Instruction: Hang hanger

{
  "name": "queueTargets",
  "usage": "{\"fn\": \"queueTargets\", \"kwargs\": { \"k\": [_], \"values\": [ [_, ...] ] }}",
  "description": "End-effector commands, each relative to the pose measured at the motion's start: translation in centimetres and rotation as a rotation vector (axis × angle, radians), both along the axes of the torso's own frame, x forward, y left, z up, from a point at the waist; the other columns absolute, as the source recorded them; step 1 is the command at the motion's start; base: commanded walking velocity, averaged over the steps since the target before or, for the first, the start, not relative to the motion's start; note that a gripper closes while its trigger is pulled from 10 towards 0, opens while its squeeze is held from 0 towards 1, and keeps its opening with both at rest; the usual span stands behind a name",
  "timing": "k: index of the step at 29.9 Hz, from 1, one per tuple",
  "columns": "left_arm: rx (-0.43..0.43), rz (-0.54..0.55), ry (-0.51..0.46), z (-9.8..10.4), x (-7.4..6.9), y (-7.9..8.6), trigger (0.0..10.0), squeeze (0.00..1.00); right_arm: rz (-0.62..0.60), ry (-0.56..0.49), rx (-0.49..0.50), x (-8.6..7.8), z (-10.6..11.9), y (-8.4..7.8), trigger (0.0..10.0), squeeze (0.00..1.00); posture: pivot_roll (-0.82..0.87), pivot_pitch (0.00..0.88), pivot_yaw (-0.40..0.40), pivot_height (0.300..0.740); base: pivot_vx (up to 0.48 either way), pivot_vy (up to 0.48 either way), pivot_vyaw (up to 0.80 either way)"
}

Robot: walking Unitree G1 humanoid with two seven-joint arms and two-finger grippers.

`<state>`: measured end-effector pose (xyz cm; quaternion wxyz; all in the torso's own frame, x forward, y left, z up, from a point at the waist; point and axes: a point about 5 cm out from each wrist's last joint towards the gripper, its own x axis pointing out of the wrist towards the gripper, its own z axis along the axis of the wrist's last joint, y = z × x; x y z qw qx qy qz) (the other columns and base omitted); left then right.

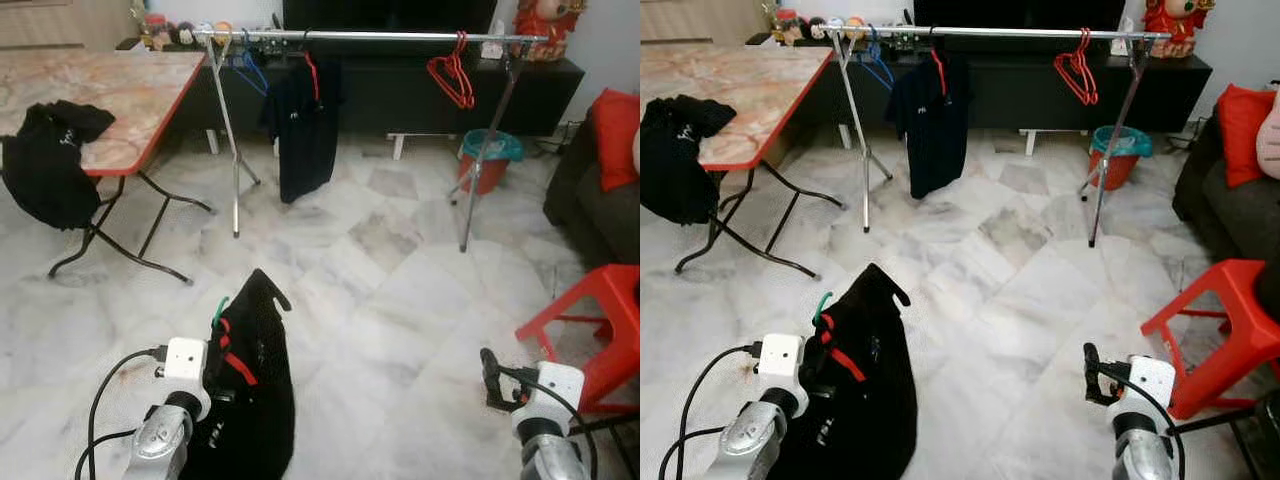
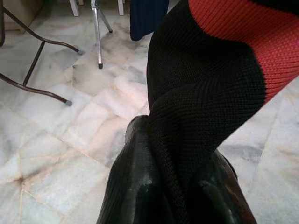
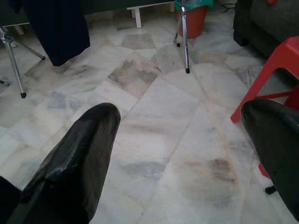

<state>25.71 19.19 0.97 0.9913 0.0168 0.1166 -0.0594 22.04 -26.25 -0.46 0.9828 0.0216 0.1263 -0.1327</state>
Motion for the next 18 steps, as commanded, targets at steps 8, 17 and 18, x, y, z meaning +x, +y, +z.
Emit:
{"fn": "queueTargets", "kwargs": {
  "k": [8, 17, 18],
  "values": [
    [0.007, -0.065, -0.004, 0.4, 1.0, -0.5, 10.0, 0.00, -0.067, -0.017, -0.016, -0.3, 0.2, -0.6, 10.0, 0.00, -0.09, 0.000, 0.082, 0.740, 0.301, 0.000, 0.00],
    [-0.021, -0.035, -0.010, 0.6, 1.4, 0.0, 10.0, 0.00, -0.020, -0.026, -0.015, 0.5, 0.3, 0.5, 10.0, 0.00, -0.09, 0.000, 0.074, 0.740, 0.339, 0.000, 0.00],
    [-0.027, -0.021, -0.009, 0.6, 1.4, 0.1, 10.0, 0.00, -0.009, -0.027, -0.022, 0.6, 0.3, 0.5, 10.0, 0.00, -0.08, 0.000, 0.069, 0.740, 0.345, 0.000, 0.00]
  ]
}}
